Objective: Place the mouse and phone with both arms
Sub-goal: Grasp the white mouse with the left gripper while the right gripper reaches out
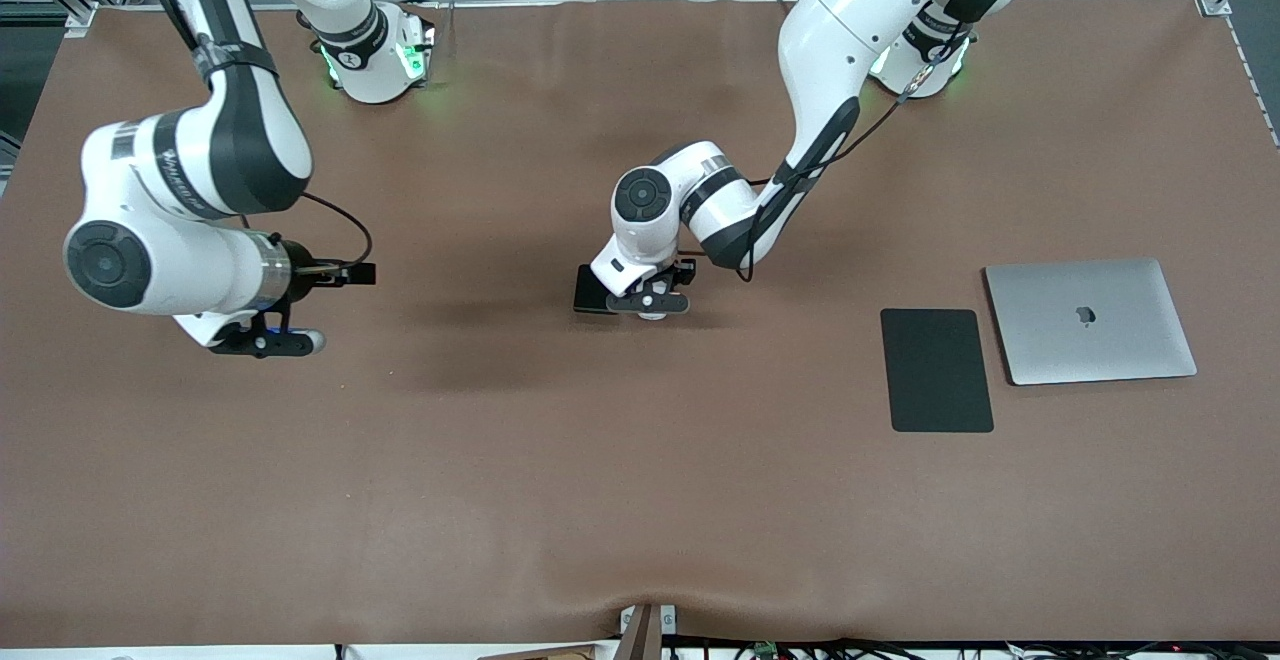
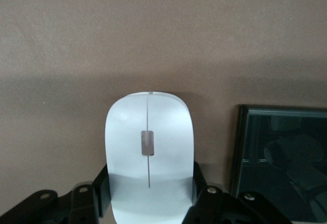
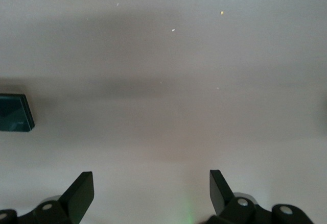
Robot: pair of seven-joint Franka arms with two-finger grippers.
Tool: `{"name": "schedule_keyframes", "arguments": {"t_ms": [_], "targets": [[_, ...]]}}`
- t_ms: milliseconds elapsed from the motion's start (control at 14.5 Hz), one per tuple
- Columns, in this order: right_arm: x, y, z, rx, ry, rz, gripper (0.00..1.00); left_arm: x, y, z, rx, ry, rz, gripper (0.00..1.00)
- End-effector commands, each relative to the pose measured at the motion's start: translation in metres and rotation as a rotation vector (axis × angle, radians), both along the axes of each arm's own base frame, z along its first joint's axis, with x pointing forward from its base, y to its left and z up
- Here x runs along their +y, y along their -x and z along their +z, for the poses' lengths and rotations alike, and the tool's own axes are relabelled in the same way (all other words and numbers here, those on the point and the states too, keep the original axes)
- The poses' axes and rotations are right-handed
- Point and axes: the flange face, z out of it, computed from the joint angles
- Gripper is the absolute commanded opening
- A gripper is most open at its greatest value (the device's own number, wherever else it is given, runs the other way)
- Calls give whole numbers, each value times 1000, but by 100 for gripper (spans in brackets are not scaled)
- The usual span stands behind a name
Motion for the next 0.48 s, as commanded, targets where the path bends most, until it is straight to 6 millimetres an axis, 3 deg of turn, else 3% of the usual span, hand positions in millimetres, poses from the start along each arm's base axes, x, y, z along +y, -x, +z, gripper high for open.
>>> {"name": "schedule_keyframes", "arguments": {"t_ms": [0, 415], "targets": [[26, 11, -17, -24, 6, -33, 100, 1, -9, 16, -37, 6, 26, 0], [69, 26, -50, -64, 32, -63, 100, 15, -30, 63, -72, 15, 59, 0]]}}
